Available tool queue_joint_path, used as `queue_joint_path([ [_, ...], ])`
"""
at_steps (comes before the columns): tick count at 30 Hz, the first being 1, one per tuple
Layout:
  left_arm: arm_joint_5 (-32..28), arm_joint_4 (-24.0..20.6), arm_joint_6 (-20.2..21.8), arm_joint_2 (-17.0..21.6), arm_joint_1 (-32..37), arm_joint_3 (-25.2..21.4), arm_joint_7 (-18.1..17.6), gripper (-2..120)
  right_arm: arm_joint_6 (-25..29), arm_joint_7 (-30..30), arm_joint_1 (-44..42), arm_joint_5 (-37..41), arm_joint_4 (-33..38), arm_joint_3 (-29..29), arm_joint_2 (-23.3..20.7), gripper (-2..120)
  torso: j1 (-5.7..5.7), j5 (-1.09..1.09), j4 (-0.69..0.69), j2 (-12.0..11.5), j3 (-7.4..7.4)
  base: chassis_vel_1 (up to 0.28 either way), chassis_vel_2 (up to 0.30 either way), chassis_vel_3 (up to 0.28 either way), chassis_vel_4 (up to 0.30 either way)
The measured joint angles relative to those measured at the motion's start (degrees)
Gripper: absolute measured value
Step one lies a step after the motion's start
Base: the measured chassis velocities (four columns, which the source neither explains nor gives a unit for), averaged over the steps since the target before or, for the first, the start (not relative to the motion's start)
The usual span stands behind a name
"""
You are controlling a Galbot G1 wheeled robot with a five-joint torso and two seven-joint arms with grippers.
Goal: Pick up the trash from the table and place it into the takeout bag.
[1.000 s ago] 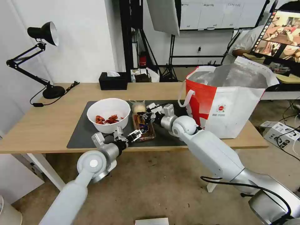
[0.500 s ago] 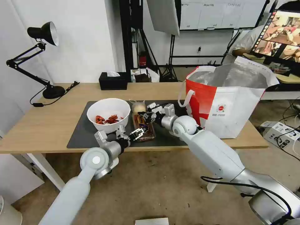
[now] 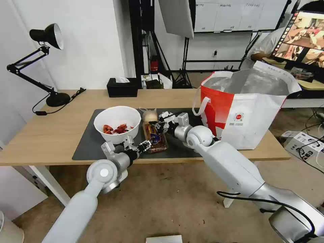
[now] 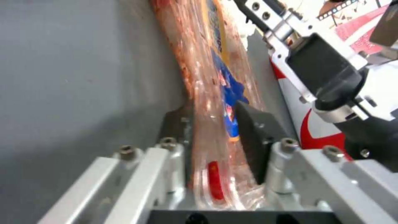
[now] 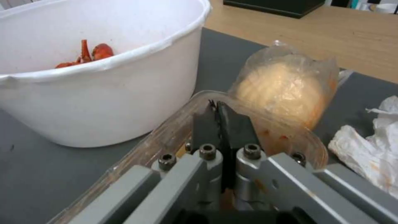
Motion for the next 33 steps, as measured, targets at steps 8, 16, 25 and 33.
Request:
queue_joint_path([
  [8, 0.51, -0.17, -0.14, 0.33, 0.02, 0.01, -0.14, 0, -0.44, 0.08, -0.66, -0.03, 0.01, 0.36, -0.03, 0, 0.0, 0.0, 0.0, 0.0, 0.0, 0.0, 0.0, 0.0, 0.0],
  [16, 0.59, -0.95, -0.3, 0.37, 0.16, -0.17, -0.22, 0, -0.45, 0.61, -1.21, 0.68, 1.53, 1.59, -0.49, 0, 0.0, 0.01, 0.0, 0.0, 0.0, 0.0, 0.0, 0.0, 0.0],
  [25, 0.11, -5.05, -0.45, 0.55, 1.81, -1.36, -0.2, 0, 0.15, 3.74, -4.62, 5.33, 11.78, 7.15, -4.21, 0, 0.0, 0.01, 0.0, 0.0, 0.0, 0.0, 0.0, 0.0, 0.0],
  [33, -0.94, -10.1, -1.03, 0.77, 3.35, -3.35, -0.86, 0, 4.06, 10.74, -13.11, 11.34, 25.12, 16.01, -10.05, 0, 0.0, 0.01, 0.0, 0.0, -0.01, 0.0, 0.0, 0.0, 0.0],
])
